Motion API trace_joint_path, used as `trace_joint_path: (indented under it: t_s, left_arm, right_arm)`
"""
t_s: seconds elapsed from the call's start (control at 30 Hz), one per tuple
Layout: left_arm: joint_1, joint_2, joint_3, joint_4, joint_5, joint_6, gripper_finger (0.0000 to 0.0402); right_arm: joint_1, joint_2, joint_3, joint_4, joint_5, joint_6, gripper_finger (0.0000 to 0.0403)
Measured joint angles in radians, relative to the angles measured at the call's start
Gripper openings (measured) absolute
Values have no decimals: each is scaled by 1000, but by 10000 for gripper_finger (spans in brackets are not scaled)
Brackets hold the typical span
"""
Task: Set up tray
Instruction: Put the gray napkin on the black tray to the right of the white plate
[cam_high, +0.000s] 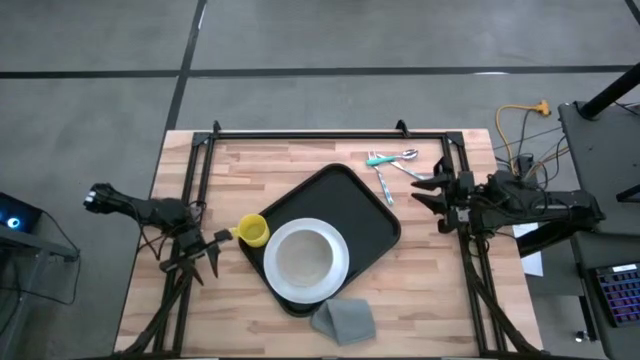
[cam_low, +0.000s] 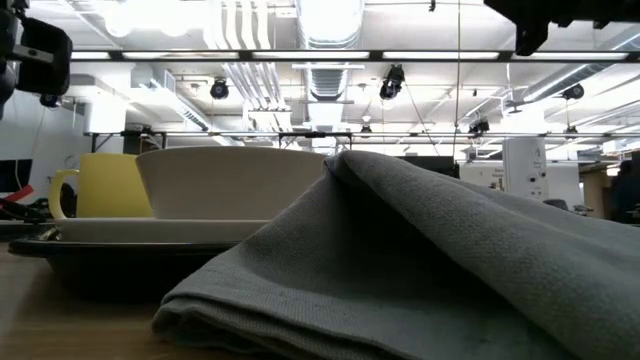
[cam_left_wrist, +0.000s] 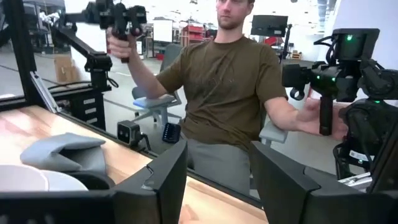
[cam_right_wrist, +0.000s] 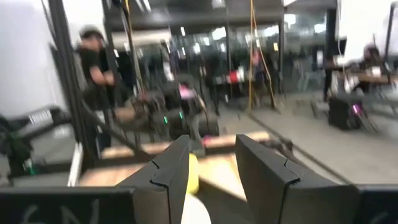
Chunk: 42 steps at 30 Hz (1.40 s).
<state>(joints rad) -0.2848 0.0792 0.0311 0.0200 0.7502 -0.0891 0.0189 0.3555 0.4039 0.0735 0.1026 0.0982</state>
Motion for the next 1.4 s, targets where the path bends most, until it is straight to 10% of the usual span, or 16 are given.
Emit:
trace_joint_path:
  t_s: [0.93,1.4]
  left_arm:
    - [0,248,0,-1,-1,16,159]
    - [0,81,-3,95,17,70,159]
  right_arm:
    - [0,310,584,-825,264,31,123]
    - [0,420,752,-1029,269,71,123]
